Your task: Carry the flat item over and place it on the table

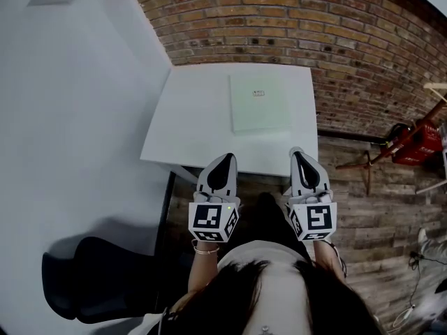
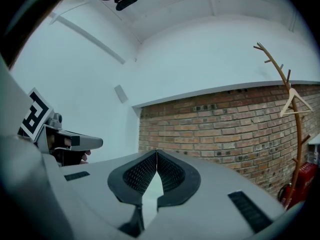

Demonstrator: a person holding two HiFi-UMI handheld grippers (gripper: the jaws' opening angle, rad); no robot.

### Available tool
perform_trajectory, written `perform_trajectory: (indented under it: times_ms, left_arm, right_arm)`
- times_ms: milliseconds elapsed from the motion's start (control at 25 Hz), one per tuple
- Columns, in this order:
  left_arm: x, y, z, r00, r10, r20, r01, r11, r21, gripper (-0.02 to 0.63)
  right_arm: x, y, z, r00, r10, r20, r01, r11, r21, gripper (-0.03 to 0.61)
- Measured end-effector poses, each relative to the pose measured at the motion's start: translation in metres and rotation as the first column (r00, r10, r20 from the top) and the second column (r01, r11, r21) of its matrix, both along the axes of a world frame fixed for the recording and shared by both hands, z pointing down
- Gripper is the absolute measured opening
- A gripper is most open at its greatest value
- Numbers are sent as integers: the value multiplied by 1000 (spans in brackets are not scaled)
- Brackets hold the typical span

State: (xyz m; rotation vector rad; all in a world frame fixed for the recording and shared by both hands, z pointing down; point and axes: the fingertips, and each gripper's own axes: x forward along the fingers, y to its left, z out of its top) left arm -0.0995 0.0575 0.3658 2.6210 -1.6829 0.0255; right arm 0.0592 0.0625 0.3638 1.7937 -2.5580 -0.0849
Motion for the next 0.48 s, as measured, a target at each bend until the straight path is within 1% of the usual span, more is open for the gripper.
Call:
perform_trajectory:
  times_ms: [200, 480]
  left_arm:
    - [1, 11, -3, 1000, -2, 11, 1, 1000, 18, 9]
    - [1, 21, -4, 1000, -1, 6, 1, 1000, 20, 11]
  right_arm:
    - [0, 10, -3, 1000, -4, 5, 4, 1000, 1, 37]
    - [0, 21, -1, 1000, 1, 12, -1, 1000, -14, 35]
